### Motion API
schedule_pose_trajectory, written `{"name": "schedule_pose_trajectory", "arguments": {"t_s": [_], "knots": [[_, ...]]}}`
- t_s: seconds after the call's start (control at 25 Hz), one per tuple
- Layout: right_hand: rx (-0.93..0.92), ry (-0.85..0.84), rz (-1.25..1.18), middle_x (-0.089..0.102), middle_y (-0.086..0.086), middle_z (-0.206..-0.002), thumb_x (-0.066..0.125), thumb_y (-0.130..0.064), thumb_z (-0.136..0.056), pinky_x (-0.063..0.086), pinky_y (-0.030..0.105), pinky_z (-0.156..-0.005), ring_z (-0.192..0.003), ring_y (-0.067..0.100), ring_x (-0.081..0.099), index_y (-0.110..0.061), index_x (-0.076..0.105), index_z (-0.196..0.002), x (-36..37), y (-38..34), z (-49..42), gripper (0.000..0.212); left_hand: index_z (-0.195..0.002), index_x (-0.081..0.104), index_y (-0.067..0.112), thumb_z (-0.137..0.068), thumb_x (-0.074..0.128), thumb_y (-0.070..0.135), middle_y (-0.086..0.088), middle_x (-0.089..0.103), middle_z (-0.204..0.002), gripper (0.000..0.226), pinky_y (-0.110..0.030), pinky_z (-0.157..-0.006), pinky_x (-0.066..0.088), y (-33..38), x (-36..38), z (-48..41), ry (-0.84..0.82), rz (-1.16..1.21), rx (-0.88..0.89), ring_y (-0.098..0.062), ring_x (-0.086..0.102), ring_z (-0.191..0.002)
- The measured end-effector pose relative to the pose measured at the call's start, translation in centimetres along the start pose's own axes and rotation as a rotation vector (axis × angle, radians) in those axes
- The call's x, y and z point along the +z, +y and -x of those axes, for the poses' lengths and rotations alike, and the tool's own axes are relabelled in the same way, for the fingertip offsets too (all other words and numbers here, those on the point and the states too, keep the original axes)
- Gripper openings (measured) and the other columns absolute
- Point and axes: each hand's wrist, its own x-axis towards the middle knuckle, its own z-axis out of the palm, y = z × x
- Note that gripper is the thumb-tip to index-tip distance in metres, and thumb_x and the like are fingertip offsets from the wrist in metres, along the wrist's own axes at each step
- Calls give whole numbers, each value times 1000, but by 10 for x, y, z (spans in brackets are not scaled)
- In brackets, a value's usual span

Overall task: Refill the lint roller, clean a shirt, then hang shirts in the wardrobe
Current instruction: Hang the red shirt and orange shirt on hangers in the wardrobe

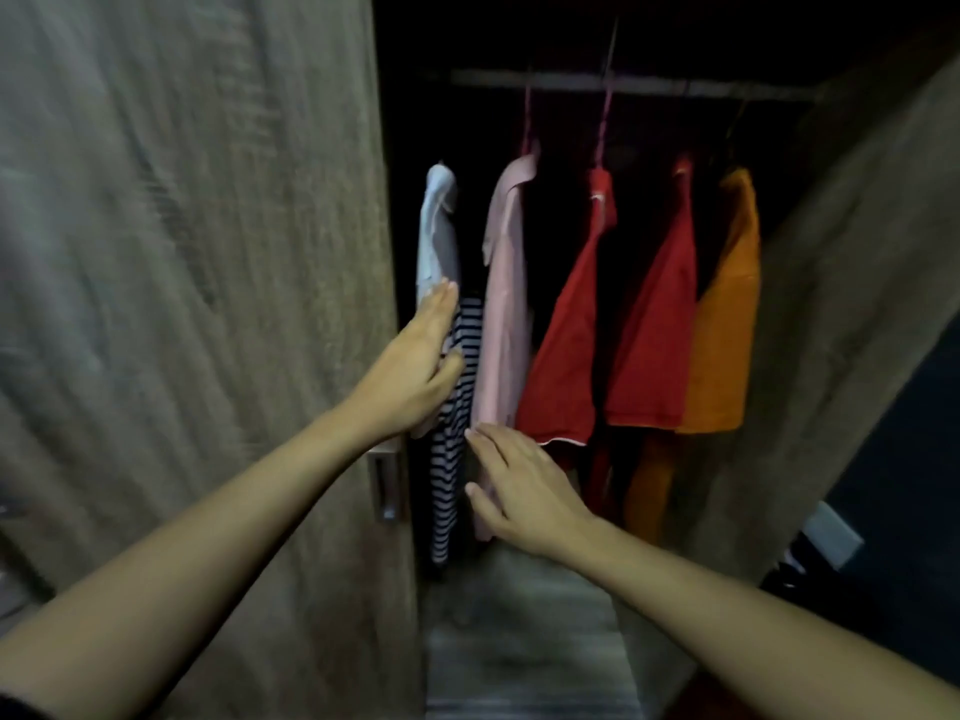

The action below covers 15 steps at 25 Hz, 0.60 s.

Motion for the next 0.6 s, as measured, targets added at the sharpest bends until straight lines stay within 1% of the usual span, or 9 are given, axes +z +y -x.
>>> {"name": "schedule_pose_trajectory", "arguments": {"t_s": [0.08, 0.2, 0.28, 0.36, 0.4, 0.44, 0.52, 0.56, 0.6], "knots": [[-51, -84, -5, 62, 11, -125, 43, -41, -81, 45, 36, -99, -115, 25, 59, -8, 55, -126, 33, -23, 2, 57, -147, 9, 1, -91, 37, 16, -13, 7, -156, 65, -2, -106, -5, -21, -5, 22, -15, -27, 2, -8, -2, -138], [-215, -247, 72, 66, 5, -118, 45, -48, -76, 48, 32, -97, -112, 20, 61, -12, 62, -120, 77, -46, -9, 59, -147, 11, 4, -90, 35, 20, -12, 6, -157, 64, -22, -114, 3, -53, -9, 45, -4, -183, -15, -11, -4, -140], [-343, -357, 230, 69, 1, -112, 58, -54, -67, 46, 29, -99, -108, 16, 63, -14, 68, -112, 101, -51, -29, 61, -147, 14, 4, -90, 34, 23, -13, 11, -157, 63, -33, -113, 11, -79, -12, 53, -11, -371, -2, -16, -1, -140], [-384, -428, 377, 71, -1, -106, 67, -55, -57, 37, 33, -103, -105, 16, 64, -15, 72, -103, 117, -55, -51, 62, -145, 21, 3, -88, 31, 28, -17, 19, -154, 64, -42, -111, 22, -97, -16, 54, -53, -532, 36, -22, 5, -139], [-377, -454, 444, 71, -2, -108, 66, -55, -58, 34, 34, -105, -107, 16, 63, -15, 72, -105, 121, -58, -60, 61, -145, 23, 2, -87, 30, 30, -17, 22, -153, 65, -44, -110, 26, -104, -17, 52, -79, -589, 50, -24, 8, -138], [-395, -459, 533, 67, -2, -115, 61, -53, -68, 31, 36, -109, -113, 17, 59, -16, 68, -112, 127, -59, -67, 58, -144, 24, 2, -86, 30, 32, -17, 23, -153, 65, -45, -109, 28, -110, -17, 51, -93, -635, 64, -25, 10, -138], [-484, -444, 674, 51, 1, -136, 43, -39, -89, 21, 37, -115, -127, 20, 45, -12, 52, -131, 139, -58, -72, 50, -144, 25, 3, -85, 34, 32, -16, 26, -152, 66, -45, -108, 31, -117, -17, 50, -87, -700, 110, -25, 14, -139], [-523, -409, 721, 48, 1, -137, 39, -32, -93, 21, 36, -116, -127, 21, 44, -13, 49, -133, 140, -56, -74, 46, -144, 25, 3, -85, 35, 32, -15, 27, -152, 67, -45, -108, 31, -119, -16, 50, -77, -726, 136, -25, 17, -140], [-545, -370, 740, 51, 0, -133, 39, -30, -92, 24, 34, -114, -123, 20, 47, -16, 53, -130, 139, -53, -74, 43, -144, 24, 4, -84, 37, 31, -14, 27, -152, 68, -43, -109, 31, -121, -15, 50, -69, -754, 161, -25, 20, -140]]}}
